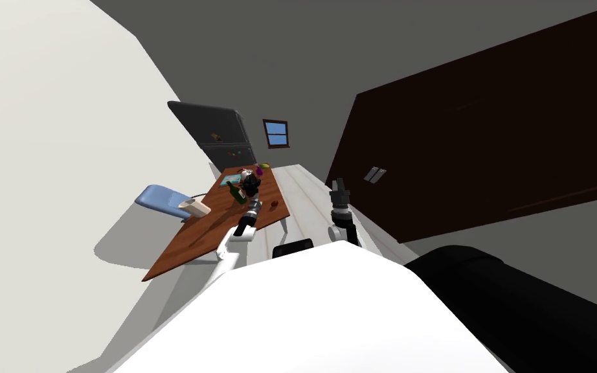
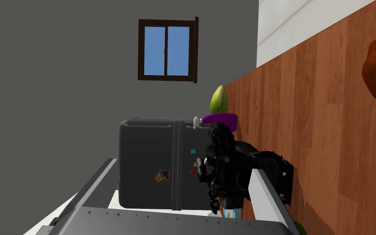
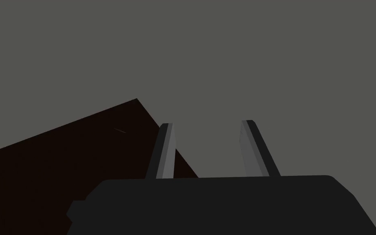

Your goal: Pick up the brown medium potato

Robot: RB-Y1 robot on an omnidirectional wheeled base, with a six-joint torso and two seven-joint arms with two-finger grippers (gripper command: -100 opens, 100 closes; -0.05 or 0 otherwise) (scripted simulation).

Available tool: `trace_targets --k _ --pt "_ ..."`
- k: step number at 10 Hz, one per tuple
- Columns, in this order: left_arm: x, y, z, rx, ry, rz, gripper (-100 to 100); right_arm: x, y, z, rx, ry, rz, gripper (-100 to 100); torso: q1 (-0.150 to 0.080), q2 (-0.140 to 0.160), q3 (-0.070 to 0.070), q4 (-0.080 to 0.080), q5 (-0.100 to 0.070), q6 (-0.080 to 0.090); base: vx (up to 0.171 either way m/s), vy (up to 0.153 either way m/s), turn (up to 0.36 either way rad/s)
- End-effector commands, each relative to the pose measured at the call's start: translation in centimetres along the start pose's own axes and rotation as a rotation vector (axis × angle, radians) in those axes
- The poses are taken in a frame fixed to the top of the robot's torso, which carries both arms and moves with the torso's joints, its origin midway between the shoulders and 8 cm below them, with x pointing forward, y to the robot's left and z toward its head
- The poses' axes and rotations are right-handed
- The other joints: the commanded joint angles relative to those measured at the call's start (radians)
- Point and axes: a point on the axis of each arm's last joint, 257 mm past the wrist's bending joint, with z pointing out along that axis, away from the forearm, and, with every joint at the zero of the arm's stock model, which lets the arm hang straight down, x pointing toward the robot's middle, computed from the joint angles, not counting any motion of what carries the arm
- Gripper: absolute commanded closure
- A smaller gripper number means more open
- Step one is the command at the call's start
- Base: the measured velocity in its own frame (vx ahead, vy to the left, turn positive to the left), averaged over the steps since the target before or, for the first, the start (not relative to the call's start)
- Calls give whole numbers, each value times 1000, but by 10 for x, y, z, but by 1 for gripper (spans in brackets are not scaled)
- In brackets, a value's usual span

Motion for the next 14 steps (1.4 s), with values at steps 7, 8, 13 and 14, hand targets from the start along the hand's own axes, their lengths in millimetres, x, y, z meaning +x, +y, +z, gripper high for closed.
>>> trace_targets --k 7,8,13,14 --pt "-3 60 31 -197 -20 -112 -100 0 0 0 0 0 0 0 6 2 1 0 1 -1 17 -41 -132" --pt "-4 66 36 -224 -27 -130 -100 0 0 0 0 0 0 0 6 2 1 1 1 0 12 -12 -220" --pt "-19 110 44 -370 -78 -203 -100 0 0 0 0 0 0 0 7 3 2 1 1 -1 4 11 -167" --pt "-23 121 45 -404 -93 -221 -100 0 0 0 0 0 0 0 8 3 2 1 2 -1 -5 41 -212"
